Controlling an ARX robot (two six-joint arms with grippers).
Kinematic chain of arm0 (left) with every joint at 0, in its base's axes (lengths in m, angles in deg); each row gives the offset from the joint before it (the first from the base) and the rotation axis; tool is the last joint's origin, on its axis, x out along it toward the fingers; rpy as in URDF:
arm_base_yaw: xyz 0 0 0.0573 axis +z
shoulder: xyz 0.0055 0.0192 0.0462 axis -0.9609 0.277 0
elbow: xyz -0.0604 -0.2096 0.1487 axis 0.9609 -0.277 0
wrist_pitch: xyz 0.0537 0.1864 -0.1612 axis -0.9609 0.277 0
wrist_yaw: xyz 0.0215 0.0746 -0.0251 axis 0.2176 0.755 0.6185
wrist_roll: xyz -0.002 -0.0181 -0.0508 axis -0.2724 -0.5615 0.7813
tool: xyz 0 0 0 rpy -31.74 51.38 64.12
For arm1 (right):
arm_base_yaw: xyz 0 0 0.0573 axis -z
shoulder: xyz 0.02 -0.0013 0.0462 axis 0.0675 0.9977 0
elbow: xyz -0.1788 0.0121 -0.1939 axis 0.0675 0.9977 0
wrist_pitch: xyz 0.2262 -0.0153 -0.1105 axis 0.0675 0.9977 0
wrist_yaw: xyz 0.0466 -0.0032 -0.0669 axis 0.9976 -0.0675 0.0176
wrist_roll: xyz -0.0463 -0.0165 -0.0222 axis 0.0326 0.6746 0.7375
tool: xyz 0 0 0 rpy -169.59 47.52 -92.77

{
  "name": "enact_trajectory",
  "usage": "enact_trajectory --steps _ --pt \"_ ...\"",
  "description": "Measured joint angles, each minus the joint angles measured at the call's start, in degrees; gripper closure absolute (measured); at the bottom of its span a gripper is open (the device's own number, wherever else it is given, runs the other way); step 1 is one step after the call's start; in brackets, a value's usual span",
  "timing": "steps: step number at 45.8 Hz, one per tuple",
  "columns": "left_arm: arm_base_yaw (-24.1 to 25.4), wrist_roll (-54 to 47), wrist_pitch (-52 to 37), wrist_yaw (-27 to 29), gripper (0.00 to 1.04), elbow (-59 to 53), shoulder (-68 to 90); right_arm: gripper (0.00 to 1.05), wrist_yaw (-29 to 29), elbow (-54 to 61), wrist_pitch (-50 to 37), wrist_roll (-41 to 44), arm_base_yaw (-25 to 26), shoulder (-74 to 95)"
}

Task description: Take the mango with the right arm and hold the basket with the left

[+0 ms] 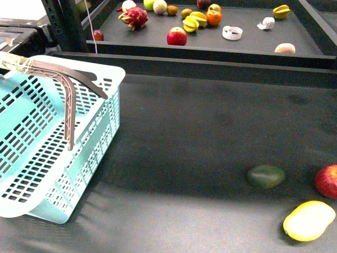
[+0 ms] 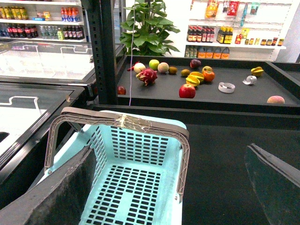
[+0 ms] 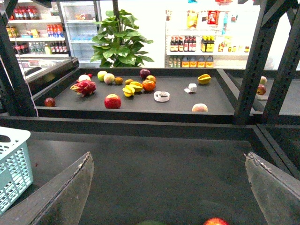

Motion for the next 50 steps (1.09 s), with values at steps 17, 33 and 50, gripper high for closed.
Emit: enact_trajectory --steps 17,33,50 --pt "6.38 28.33 -24.37 0.37 0.06 2.75 38.62 0.08 0.0 0.0 0.0 0.0 0.0 0.0" --pt "4.22 40.83 -48.48 -0.63 0.06 21.9 89.83 0.08 0.0 0.0 0.0 0.0 0.0 0.0" --pt "-2.78 42.86 -47.23 3.5 0.06 36.98 106.03 0.08 0.0 0.0 0.0 0.0 0.0 0.0"
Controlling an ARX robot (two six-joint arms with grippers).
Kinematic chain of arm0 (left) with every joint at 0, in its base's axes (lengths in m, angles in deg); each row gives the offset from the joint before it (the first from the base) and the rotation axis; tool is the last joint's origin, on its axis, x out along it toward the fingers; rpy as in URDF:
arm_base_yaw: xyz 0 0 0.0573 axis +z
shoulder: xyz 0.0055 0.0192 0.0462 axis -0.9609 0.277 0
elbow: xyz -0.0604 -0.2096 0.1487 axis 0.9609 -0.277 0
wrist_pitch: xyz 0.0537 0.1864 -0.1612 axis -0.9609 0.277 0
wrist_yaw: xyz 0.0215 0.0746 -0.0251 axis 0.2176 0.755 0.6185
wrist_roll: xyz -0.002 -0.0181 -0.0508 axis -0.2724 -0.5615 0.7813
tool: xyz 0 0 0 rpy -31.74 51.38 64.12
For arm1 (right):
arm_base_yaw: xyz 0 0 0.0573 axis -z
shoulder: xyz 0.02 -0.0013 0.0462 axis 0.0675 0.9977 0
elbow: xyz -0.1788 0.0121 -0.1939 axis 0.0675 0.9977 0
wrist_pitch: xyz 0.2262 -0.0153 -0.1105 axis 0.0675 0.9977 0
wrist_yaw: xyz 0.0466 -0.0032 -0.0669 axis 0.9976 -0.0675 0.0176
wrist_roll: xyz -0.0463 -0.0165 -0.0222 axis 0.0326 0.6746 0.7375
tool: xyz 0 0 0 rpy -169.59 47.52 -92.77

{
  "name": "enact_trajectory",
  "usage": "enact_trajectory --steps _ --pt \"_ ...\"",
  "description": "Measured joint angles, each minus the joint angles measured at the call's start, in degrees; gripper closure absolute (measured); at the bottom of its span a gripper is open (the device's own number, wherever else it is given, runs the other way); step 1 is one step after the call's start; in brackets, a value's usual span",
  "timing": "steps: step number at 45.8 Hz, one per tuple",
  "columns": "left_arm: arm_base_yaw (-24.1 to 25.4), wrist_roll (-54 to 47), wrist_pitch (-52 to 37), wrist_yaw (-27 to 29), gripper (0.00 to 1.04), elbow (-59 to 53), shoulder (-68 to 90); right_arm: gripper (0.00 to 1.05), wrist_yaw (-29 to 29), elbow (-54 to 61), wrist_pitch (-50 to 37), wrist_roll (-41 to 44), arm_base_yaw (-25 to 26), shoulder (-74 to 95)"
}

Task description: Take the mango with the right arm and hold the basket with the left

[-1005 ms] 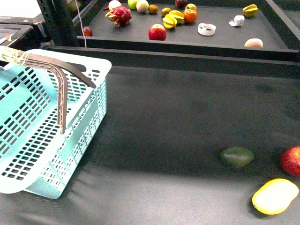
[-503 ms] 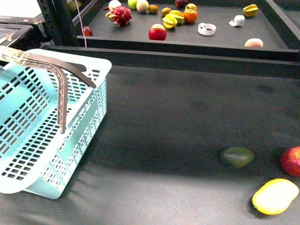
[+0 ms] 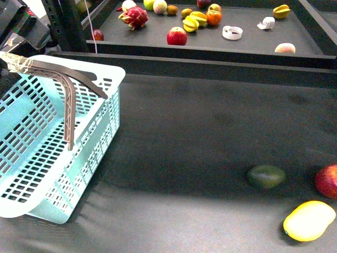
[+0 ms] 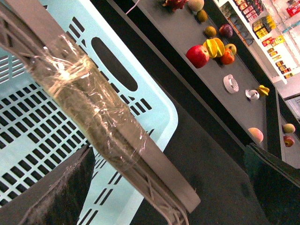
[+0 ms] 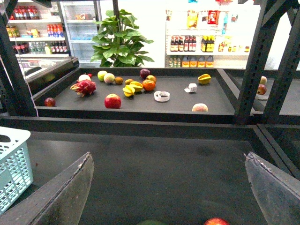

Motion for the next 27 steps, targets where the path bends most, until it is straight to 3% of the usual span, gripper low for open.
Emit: enact_trajectory --steps 22,27 --pt "0.39 0.57 3.13 4.66 0.06 8.79 8.31 0.08 0.0 0.0 0.0 0.0 0.0 0.0" --pt "-0.48 0.48 3.54 5.7 0.25 9.14 8.52 0.08 0.02 0.0 0.0 0.0 0.0 0.0"
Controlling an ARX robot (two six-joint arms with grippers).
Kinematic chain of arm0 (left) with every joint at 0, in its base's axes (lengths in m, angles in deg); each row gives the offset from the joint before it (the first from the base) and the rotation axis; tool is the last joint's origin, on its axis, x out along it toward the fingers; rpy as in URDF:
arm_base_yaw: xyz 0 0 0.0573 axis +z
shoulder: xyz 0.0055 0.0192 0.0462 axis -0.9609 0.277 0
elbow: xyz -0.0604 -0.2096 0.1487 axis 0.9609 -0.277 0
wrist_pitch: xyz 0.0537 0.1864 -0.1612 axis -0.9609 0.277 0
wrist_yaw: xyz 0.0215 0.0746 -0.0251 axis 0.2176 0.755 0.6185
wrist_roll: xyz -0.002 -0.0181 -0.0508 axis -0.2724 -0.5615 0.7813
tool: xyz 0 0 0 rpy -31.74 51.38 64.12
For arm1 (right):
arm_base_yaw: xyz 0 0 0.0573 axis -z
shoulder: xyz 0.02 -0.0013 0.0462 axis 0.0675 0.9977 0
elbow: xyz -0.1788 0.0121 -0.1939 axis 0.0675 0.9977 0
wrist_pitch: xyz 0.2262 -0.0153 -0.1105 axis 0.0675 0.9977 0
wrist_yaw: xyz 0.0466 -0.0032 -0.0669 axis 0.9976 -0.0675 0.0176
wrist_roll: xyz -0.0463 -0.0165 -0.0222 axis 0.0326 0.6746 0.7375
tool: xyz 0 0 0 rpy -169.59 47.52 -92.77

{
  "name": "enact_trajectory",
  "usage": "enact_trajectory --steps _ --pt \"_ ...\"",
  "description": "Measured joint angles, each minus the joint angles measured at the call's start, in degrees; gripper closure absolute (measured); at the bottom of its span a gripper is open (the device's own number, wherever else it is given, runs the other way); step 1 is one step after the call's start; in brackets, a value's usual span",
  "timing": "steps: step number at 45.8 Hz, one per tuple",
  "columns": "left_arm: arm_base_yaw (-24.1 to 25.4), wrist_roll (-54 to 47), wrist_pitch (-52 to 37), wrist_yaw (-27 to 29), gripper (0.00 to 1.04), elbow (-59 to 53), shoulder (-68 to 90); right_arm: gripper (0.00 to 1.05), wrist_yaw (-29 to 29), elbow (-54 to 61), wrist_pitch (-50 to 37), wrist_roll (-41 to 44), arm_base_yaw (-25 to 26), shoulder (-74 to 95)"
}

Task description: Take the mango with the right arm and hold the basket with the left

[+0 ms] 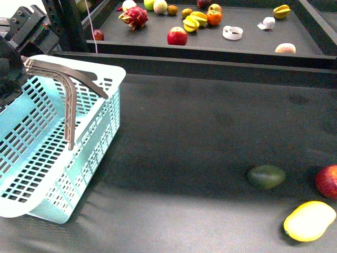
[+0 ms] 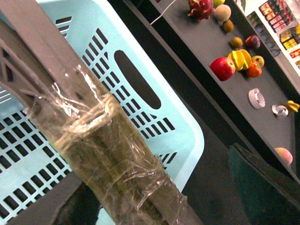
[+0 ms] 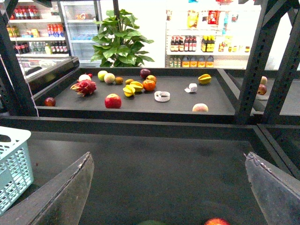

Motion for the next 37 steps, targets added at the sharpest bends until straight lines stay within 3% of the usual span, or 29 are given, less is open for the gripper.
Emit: enact_trajectory --steps 5,17,37 --pt "-1.92 0.2 2.78 1.4 0.5 0.83 1.07 0.08 -0.02 0.0 0.0 0.0 0.0 0.0" --pt "-5.09 -0.59 5.33 -0.15 0.81 -1.92 -2.14 0.08 -0.02 0.0 0.0 0.02 0.0 0.0" --pt "-13.33 -12.24 5.33 -11.58 0.82 -21.29 -26.47 0.08 -0.02 0.0 0.0 0.02 0.0 0.0"
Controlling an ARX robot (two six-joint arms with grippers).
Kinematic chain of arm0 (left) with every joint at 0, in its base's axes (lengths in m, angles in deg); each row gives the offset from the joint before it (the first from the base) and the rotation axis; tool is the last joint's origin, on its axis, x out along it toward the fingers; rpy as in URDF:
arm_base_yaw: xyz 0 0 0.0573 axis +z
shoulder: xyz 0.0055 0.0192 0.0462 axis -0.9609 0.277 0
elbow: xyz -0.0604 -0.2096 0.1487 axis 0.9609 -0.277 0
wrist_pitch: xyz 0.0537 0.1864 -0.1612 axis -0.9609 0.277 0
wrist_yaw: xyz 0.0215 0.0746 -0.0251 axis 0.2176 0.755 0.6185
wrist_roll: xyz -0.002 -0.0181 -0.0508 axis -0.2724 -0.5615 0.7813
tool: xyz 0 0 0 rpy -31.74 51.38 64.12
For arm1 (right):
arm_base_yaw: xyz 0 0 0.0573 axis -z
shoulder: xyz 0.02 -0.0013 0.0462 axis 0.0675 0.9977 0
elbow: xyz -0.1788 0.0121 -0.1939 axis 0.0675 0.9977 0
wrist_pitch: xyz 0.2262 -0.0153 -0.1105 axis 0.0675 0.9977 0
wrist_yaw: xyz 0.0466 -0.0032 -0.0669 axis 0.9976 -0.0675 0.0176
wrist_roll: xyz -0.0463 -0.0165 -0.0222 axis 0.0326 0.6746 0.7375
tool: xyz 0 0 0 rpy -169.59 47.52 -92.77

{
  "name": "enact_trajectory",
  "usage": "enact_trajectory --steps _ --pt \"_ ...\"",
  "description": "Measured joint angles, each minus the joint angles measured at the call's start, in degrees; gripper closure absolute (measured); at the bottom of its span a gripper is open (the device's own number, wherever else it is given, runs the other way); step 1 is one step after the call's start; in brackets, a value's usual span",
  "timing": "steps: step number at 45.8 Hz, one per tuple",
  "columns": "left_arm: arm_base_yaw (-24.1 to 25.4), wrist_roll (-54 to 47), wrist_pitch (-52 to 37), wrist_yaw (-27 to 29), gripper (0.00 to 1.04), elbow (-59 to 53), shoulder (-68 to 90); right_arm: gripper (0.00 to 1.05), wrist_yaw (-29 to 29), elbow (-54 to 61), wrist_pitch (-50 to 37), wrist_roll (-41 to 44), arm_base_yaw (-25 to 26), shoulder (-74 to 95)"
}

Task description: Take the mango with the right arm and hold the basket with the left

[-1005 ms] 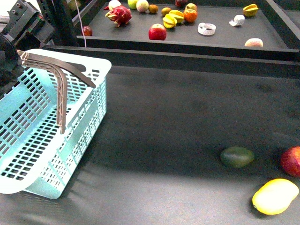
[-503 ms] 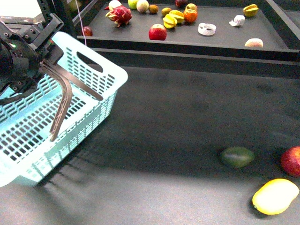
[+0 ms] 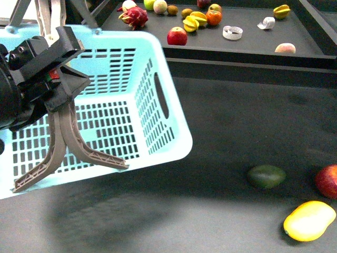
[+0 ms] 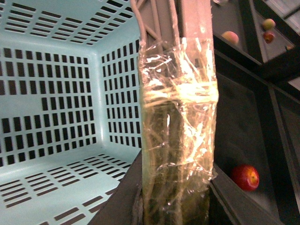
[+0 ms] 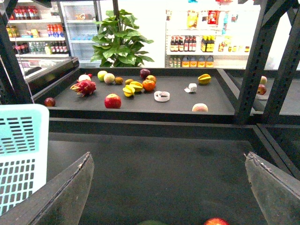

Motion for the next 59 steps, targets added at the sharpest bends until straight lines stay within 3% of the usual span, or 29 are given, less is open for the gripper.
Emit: enact_trajectory --steps 15,29,46,48,50,52,59 --pt "-9.92 -6.54 -3.17 -4.0 0.82 -7.32 -9.88 0.08 0.0 0.0 0.0 -0.02 0.0 0.02" --pt "-20.81 -6.19 -0.98 3.91 0.82 -8.35 -14.49 0.08 0.02 0.0 0.0 0.0 0.0 0.02" --pt "-21.38 -5.38 -0.83 5.77 0.82 -8.35 -14.84 0.08 0.0 0.0 0.0 0.0 0.0 0.0" --pt "-21.38 -5.35 -0.83 5.88 0.82 -8.35 -14.84 0.08 -6.03 -0.02 -0.52 1.6 -1.46 1.29" --pt "-21.38 -5.4 -0.83 5.81 0.82 -8.35 -14.84 0.08 -16.17 -0.04 -4.46 4.59 -3.04 6.58" --pt "-21.38 -5.22 -0.81 5.75 0.82 -8.35 -14.86 0.08 -21.94 -0.04 -10.6 7.54 -0.5 14.67" --pt "-21.44 -5.27 -0.79 5.35 0.82 -8.35 -14.86 0.08 -11.17 -1.53 -31.12 13.03 11.19 42.03"
